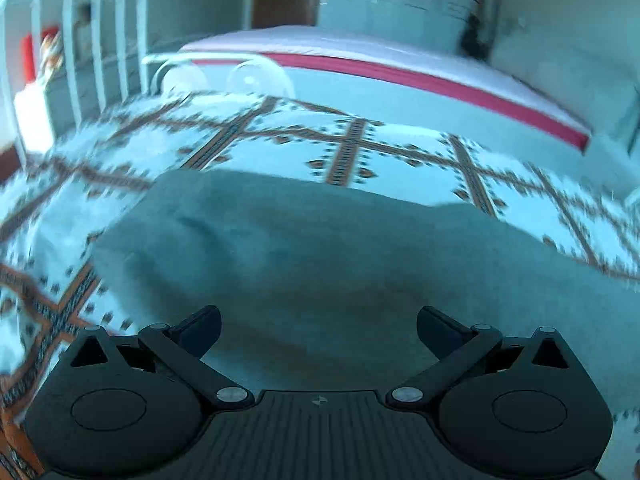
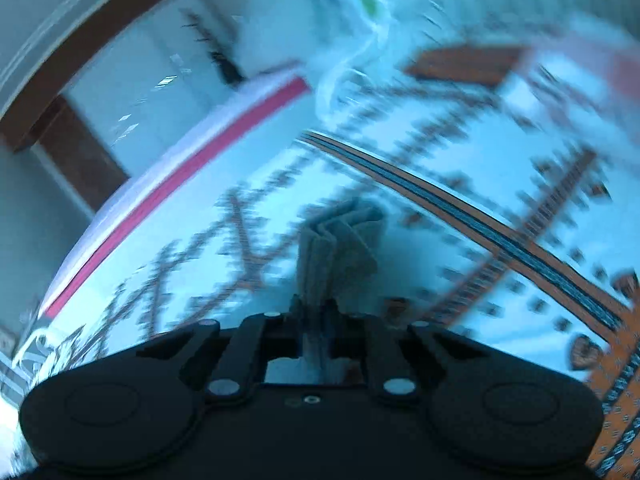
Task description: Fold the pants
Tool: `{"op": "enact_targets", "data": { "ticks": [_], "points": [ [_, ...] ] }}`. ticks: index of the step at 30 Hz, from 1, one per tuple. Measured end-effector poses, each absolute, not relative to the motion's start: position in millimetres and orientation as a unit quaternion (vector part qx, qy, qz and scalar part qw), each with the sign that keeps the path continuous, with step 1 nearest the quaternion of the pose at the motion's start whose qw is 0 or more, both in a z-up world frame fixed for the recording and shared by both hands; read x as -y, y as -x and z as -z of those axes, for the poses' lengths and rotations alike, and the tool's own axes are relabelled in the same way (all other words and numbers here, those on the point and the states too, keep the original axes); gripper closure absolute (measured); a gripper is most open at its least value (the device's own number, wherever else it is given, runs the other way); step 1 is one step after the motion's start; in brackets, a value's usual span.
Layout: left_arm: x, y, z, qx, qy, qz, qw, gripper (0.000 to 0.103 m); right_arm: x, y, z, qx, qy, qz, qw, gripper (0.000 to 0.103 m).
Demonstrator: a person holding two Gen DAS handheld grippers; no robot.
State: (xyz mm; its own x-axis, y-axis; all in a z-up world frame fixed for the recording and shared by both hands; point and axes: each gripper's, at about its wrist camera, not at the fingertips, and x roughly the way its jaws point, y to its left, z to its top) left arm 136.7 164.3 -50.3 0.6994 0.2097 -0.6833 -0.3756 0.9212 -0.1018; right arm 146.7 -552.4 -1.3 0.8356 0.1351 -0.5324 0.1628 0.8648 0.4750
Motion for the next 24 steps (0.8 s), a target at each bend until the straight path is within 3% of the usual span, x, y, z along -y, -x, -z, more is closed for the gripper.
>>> {"op": "enact_targets", "data": {
  "ticks": [6, 11, 14, 15, 18, 24],
  "points": [
    [-195, -121, 48, -0.34, 0.152, -0.161, 0.914, 0.0, 416, -132, -50, -0.239, -0.132, -0.078, 0.959, 0.102],
    [-220, -115, 50, -0.333, 0.196, -0.173, 0.906, 0.0, 299, -126, -36, -0.255, -0.041, -0.186, 0.948, 0.102],
    [-229, -111, 53, -0.338, 0.2, -0.181, 0.902, 0.0, 230, -127, 3, -0.332, 0.047, -0.261, 0.906, 0.081],
    [-231, -110, 54, -0.339, 0.203, -0.185, 0.9, 0.0, 210, -125, 17, -0.37, 0.095, -0.274, 0.883, 0.084],
    [-235, -106, 54, -0.338, 0.211, -0.188, 0.898, 0.0, 217, -109, 5, -0.317, 0.068, -0.303, 0.896, 0.083],
    [-189, -119, 46, -0.336, 0.184, -0.088, 0.919, 0.0, 277, -121, -10, -0.32, -0.012, -0.241, 0.916, 0.081]
  ]
}}
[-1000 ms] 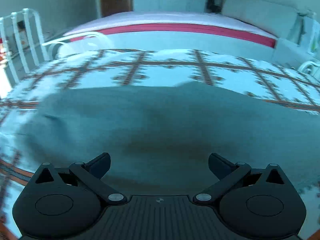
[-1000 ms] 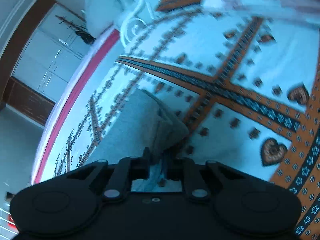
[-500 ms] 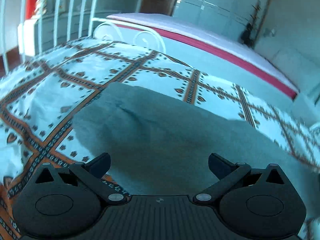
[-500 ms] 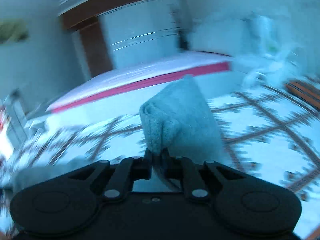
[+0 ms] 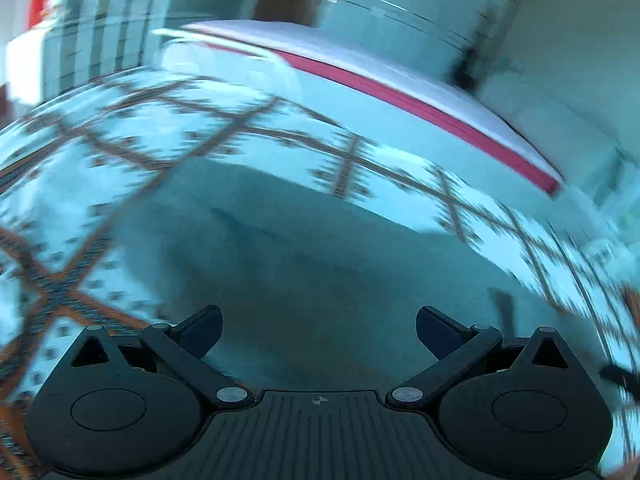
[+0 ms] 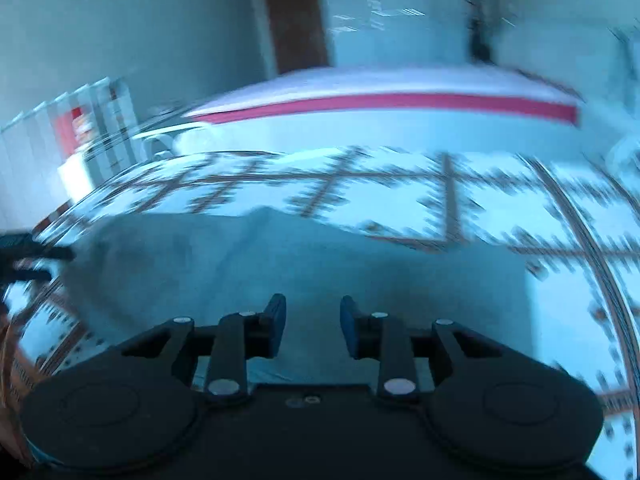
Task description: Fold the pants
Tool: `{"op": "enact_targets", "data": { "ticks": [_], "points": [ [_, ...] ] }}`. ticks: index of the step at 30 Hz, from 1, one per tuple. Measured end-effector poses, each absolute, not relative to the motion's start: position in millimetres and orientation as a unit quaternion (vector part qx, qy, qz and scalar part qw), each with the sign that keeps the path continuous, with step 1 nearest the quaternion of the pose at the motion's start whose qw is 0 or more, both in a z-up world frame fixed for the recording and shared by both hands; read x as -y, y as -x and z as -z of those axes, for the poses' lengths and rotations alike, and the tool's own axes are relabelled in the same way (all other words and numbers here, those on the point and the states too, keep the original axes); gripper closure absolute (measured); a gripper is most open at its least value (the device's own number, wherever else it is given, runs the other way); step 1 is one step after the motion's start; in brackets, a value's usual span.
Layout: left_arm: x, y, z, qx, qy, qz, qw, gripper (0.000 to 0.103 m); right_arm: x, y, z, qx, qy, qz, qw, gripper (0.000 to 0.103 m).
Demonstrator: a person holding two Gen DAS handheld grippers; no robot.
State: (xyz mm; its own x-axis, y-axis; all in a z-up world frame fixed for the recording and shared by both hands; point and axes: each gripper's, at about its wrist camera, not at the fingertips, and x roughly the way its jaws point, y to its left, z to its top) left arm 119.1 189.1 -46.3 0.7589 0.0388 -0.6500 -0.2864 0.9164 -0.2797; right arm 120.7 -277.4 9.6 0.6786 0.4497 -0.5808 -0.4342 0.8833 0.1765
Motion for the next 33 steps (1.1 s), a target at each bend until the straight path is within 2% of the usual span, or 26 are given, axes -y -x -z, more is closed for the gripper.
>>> {"op": "enact_targets", "data": {
  "ticks": [5, 8, 10, 12, 20, 21, 22, 23, 25, 26, 27, 31, 33],
  "points": [
    [-119, -150, 52, -0.355, 0.176, 0.017, 0.918, 0.002, 321, -120, 2, -0.337, -0.04, -0.179, 0.924, 0.079],
    [-84, -172, 67, -0.388, 0.213, 0.065, 0.894, 0.023, 339, -117, 4, -0.337, -0.049, -0.153, 0.928, 0.078],
    [-68, -186, 81, -0.417, 0.235, 0.076, 0.875, 0.026, 355, -116, 4, -0.338, -0.059, -0.144, 0.928, 0.077],
    [-57, -194, 91, -0.434, 0.248, 0.082, 0.862, 0.034, 365, -115, 4, -0.337, -0.063, -0.141, 0.929, 0.076],
    [-27, -194, 93, -0.428, 0.229, 0.039, 0.873, 0.034, 377, -115, 9, -0.344, -0.061, -0.153, 0.924, 0.075],
    [-24, -194, 92, -0.423, 0.231, 0.041, 0.875, 0.045, 376, -115, 11, -0.346, -0.06, -0.154, 0.923, 0.075],
    [-21, -195, 92, -0.422, 0.236, 0.052, 0.874, 0.063, 376, -115, 12, -0.348, -0.057, -0.156, 0.923, 0.075],
    [-20, -197, 92, -0.425, 0.238, 0.054, 0.872, 0.074, 375, -115, 13, -0.348, -0.053, -0.156, 0.923, 0.075],
    [-16, -199, 94, -0.422, 0.23, 0.055, 0.875, 0.078, 373, -113, 13, -0.347, -0.045, -0.155, 0.924, 0.075],
    [-16, -199, 93, -0.415, 0.229, 0.054, 0.879, 0.085, 373, -113, 13, -0.346, -0.044, -0.155, 0.924, 0.075],
    [-18, -197, 89, -0.399, 0.234, 0.051, 0.885, 0.088, 374, -113, 13, -0.345, -0.044, -0.154, 0.925, 0.074],
    [-25, -166, 37, -0.272, 0.187, 0.028, 0.944, 0.09, 382, -111, 8, -0.33, -0.056, -0.14, 0.932, 0.073],
    [-27, -173, 46, -0.317, 0.135, 0.012, 0.939, 0.09, 387, -109, 6, -0.32, -0.06, -0.139, 0.935, 0.073]
  ]
}}
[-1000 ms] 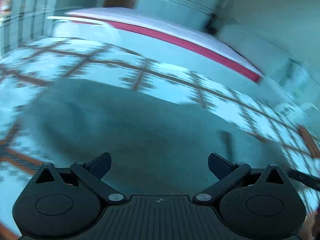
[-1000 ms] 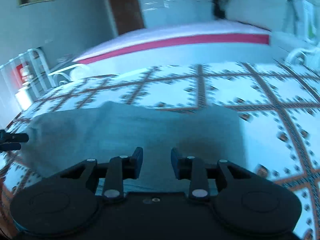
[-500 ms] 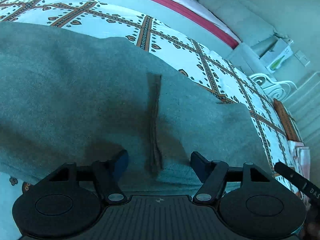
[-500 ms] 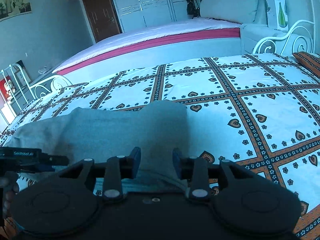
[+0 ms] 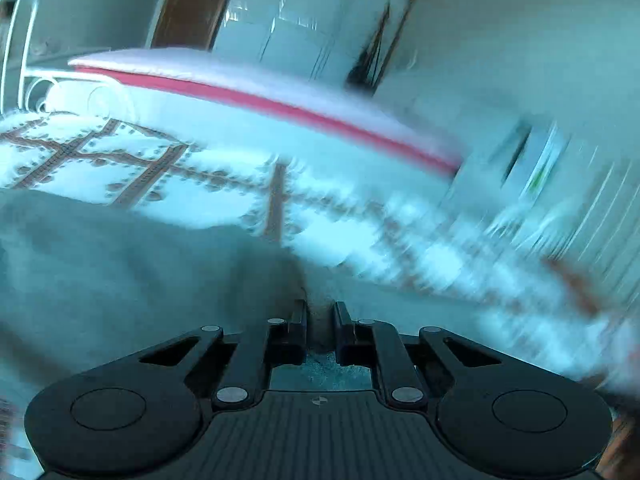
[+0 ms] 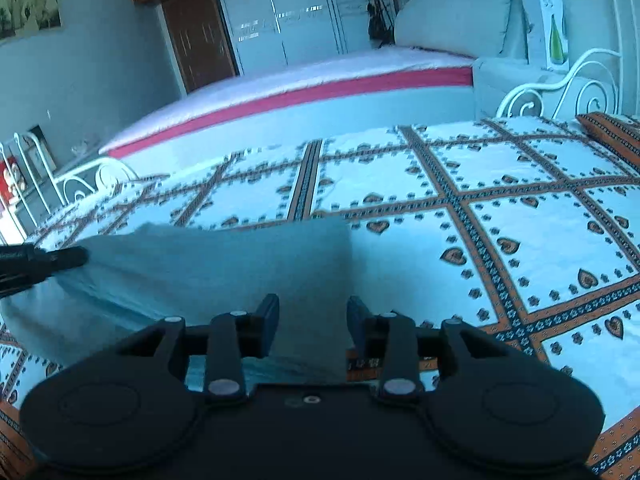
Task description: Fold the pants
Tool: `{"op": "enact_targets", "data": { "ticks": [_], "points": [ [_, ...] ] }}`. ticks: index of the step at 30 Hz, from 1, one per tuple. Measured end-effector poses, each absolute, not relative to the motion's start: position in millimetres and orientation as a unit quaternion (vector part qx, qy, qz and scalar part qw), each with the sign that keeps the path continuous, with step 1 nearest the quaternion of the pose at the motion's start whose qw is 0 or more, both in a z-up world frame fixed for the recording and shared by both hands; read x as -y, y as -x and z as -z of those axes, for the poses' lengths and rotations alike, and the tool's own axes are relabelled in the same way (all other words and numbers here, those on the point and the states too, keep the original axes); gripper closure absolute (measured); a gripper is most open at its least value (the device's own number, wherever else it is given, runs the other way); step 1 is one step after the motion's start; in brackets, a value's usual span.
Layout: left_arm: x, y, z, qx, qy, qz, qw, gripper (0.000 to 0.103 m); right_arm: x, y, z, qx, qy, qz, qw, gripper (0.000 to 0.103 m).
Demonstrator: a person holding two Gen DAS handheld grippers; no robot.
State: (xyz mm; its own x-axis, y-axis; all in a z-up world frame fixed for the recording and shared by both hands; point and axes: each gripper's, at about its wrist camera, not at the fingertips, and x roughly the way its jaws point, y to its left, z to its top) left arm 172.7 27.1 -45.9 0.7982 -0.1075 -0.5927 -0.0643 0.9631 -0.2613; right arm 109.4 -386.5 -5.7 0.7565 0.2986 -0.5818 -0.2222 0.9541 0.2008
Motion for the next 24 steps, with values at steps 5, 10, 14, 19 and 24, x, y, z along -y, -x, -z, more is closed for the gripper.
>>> {"op": "enact_targets", "data": {
  "ticks": [5, 10, 14, 19, 24],
  "points": [
    [-33, -189, 76, -0.399, 0.124, 0.012, 0.908, 0.086, 395, -121, 18, -0.352, -0.066, -0.121, 0.926, 0.072],
    [-32, -189, 79, -0.409, 0.108, -0.008, 0.906, 0.08, 388, -118, 15, -0.335, -0.067, -0.146, 0.928, 0.076],
    [-40, -185, 73, -0.393, 0.135, -0.017, 0.91, 0.069, 372, -132, 52, -0.417, -0.006, -0.13, 0.9, 0.071],
    [-46, -182, 71, -0.403, 0.114, -0.019, 0.908, 0.066, 376, -121, 15, -0.343, -0.029, -0.152, 0.926, 0.076],
    [-45, -182, 71, -0.393, 0.081, -0.024, 0.916, 0.053, 348, -135, 50, -0.415, 0.014, -0.172, 0.893, 0.08]
  ]
}}
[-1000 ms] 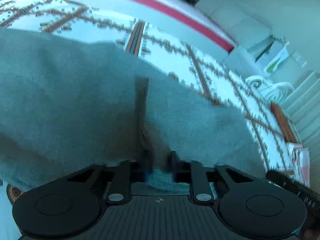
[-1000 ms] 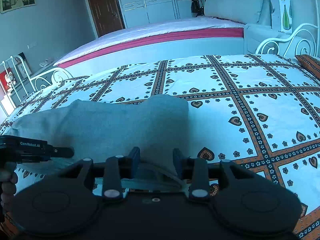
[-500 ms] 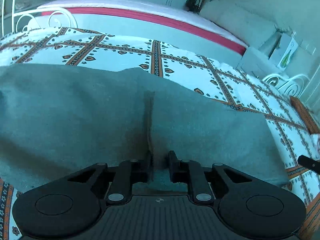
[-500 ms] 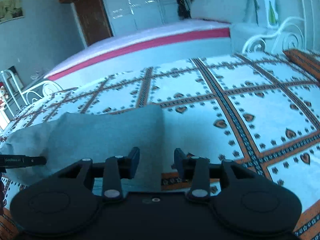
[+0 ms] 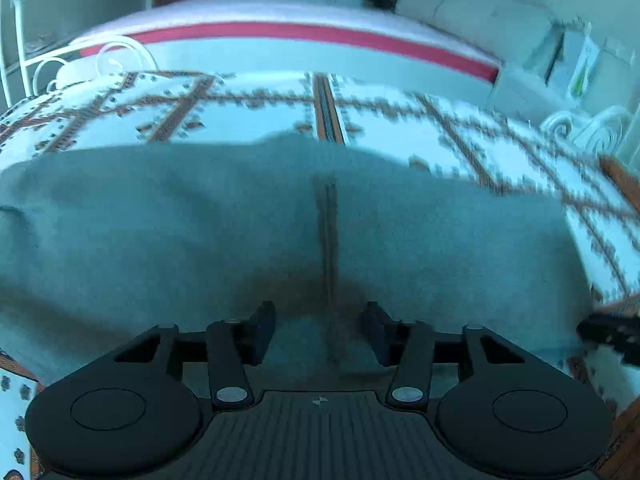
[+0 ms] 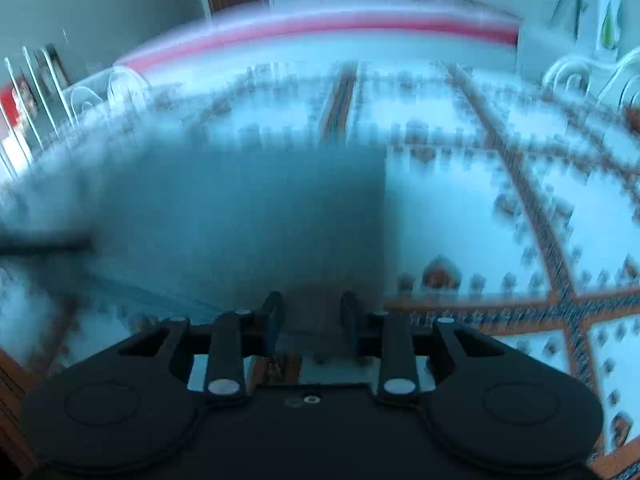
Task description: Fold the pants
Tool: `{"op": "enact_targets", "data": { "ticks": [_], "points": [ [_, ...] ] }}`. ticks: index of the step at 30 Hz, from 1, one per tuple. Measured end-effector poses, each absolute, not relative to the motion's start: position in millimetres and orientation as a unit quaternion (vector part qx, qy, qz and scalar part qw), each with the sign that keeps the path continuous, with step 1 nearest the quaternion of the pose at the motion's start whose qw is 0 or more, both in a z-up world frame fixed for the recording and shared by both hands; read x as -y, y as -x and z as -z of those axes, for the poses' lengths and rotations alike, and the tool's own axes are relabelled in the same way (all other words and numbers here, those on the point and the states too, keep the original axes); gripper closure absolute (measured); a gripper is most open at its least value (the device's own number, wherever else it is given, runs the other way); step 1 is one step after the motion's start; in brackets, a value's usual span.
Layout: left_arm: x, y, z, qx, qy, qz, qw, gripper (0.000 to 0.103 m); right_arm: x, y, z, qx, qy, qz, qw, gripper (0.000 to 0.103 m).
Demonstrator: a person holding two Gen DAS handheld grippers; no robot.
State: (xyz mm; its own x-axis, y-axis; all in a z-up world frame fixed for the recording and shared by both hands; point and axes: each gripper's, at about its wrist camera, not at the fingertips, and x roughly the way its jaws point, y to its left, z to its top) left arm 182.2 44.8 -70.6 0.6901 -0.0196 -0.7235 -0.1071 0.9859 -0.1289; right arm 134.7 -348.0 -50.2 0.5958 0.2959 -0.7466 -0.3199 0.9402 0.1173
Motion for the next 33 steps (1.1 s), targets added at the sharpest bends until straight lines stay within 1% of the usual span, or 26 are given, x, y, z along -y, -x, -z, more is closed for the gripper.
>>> {"op": "enact_targets", "data": {
  "ticks": [5, 6, 9, 12, 16, 24, 26, 33],
  "points": [
    [-107, -159, 48, -0.352, 0.128, -0.08, 0.924, 0.053, 350, -137, 20, -0.367, -0.025, -0.181, 0.912, 0.079],
    [-121, -153, 46, -0.348, 0.132, -0.092, 0.923, 0.053, 348, -139, 19, -0.366, -0.028, -0.184, 0.912, 0.077],
    [-172, -127, 43, -0.34, 0.156, -0.129, 0.918, 0.053, 339, -144, 23, -0.378, -0.044, -0.197, 0.903, 0.077],
    [-219, -103, 51, -0.341, 0.18, -0.171, 0.907, 0.053, 319, -146, 22, -0.371, -0.027, -0.213, 0.903, 0.076],
    [-265, -80, 70, -0.346, 0.224, -0.212, 0.886, 0.053, 290, -139, 16, -0.358, -0.033, -0.244, 0.9, 0.075],
    [-306, -101, 109, -0.351, 0.305, -0.195, 0.864, 0.053, 226, -121, 17, -0.341, -0.038, -0.295, 0.892, 0.075],
    [-310, -108, 115, -0.346, 0.308, -0.183, 0.867, 0.052, 214, -119, 20, -0.337, -0.038, -0.298, 0.892, 0.075],
    [-311, -111, 112, -0.337, 0.331, -0.174, 0.864, 0.051, 185, -111, 29, -0.332, -0.02, -0.312, 0.89, 0.075]
  ]
}}
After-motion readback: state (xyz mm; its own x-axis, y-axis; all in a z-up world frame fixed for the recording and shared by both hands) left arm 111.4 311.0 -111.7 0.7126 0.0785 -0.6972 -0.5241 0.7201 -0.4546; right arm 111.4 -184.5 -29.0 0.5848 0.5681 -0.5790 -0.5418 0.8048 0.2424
